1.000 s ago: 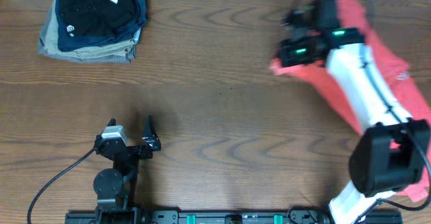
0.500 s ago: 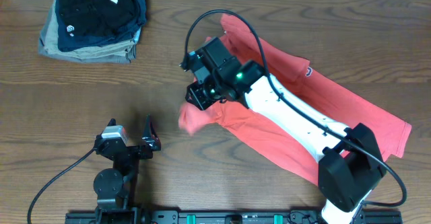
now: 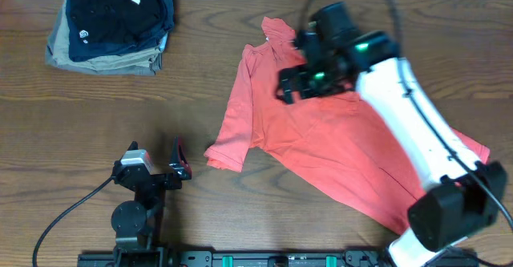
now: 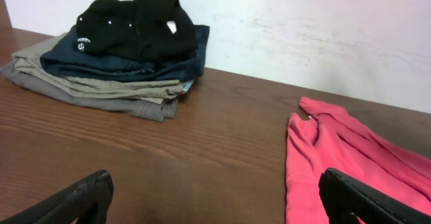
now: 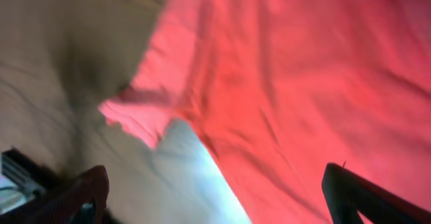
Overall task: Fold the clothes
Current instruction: 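Drag the shirt leftward with the right gripper to spread it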
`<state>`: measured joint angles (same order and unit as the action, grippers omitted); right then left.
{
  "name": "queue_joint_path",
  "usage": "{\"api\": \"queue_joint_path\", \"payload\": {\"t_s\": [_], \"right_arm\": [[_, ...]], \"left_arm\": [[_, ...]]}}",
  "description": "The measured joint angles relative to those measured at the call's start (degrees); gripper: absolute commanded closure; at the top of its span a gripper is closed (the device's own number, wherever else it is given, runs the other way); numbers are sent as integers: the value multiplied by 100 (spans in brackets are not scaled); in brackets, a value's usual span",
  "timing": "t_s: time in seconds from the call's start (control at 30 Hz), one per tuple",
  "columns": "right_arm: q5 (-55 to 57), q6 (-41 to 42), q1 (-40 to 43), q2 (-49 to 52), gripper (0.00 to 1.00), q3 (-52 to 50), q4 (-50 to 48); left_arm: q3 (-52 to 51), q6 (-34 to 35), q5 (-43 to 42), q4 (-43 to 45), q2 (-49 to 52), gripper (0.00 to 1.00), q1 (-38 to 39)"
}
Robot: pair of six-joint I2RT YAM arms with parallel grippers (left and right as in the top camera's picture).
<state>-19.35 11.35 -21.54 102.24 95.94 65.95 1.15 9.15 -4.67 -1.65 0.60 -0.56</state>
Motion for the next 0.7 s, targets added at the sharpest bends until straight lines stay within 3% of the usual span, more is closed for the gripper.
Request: {"api": "queue_joint_path", "payload": {"t_s": [0.2,0.3,0.53,0.7], "right_arm": [[245,15,588,-50,1,-20,776],[538,203,649,-50,6,-48,1010],[1786,1687,839,-114,4,-103,1869],[2715,2446,1137,-719,1,-136,2542]], "left_arm": [[0,0,-2,-2,0,2,0],[0,0,-2,0,0,2,0],[0,0,-2,0,0,2,-2],[0,0,0,0,0,2,0]]}}
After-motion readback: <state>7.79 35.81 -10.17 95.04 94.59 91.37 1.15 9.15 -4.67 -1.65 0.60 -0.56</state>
